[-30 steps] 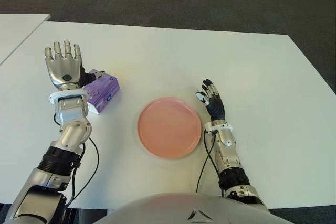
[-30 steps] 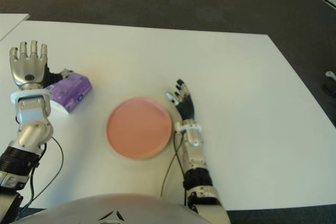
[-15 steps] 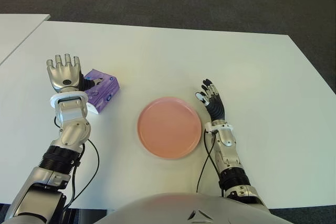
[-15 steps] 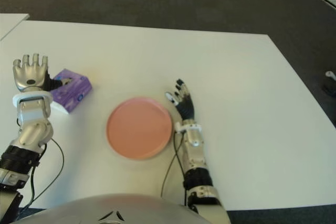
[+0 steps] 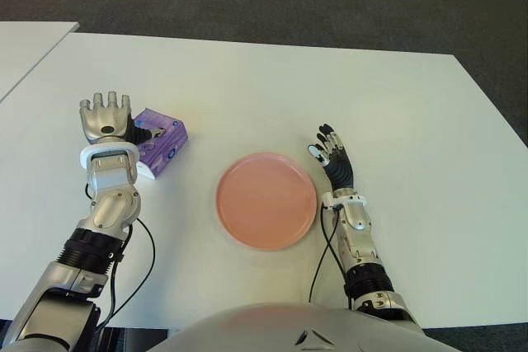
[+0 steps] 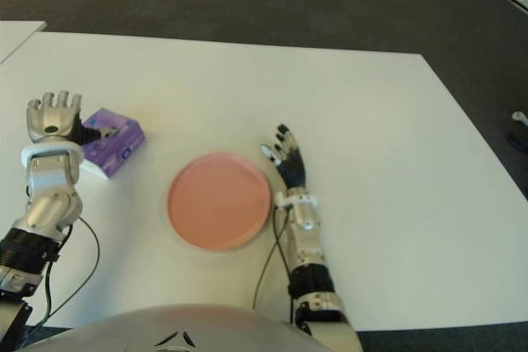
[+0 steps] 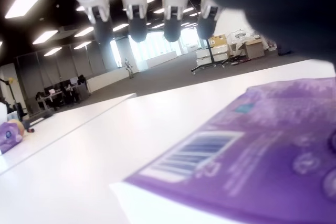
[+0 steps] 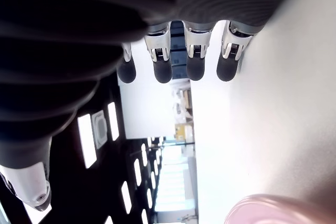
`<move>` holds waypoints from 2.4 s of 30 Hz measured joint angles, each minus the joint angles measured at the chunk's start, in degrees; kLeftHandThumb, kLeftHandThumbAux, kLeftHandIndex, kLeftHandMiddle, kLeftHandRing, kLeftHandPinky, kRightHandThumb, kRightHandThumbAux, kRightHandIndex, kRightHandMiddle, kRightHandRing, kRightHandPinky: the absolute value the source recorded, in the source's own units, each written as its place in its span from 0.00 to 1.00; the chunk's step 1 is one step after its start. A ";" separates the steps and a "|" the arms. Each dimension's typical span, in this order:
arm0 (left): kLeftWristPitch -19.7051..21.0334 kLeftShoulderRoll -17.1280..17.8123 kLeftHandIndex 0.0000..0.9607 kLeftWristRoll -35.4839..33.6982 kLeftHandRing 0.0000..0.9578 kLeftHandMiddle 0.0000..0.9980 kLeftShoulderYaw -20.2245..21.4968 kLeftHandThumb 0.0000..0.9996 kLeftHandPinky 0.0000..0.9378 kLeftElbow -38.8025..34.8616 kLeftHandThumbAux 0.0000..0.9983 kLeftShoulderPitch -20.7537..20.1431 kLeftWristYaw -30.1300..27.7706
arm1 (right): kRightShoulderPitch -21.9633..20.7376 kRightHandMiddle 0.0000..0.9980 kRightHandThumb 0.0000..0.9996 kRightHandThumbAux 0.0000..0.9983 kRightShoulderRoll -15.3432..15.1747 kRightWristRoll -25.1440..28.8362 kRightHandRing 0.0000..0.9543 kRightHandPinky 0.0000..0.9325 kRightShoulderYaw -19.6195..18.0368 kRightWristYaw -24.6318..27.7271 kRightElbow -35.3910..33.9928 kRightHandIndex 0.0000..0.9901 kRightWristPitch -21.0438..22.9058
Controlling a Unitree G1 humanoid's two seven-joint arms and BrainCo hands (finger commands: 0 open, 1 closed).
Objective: Put the tissue paper into the plate.
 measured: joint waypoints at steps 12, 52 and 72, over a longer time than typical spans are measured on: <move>-3.36 1.74 0.00 -2.64 0.00 0.00 -0.35 0.00 0.00 -4.84 0.27 1.87 -4.41 | 0.04 0.00 0.00 0.60 -0.02 0.00 0.00 0.00 0.06 0.05 -0.06 0.00 0.00; -9.03 3.05 0.00 -6.65 0.00 0.00 1.99 0.00 0.00 -10.07 0.29 5.86 -6.30 | 0.06 0.00 0.00 0.61 -0.21 -0.02 0.00 0.00 0.15 0.63 0.26 0.00 0.00; -5.25 2.16 0.00 -5.11 0.00 0.00 -3.47 0.00 0.00 5.21 0.27 -1.42 -3.76 | 0.19 0.00 0.00 0.61 -0.47 0.02 0.00 0.00 0.09 1.11 0.09 0.00 0.00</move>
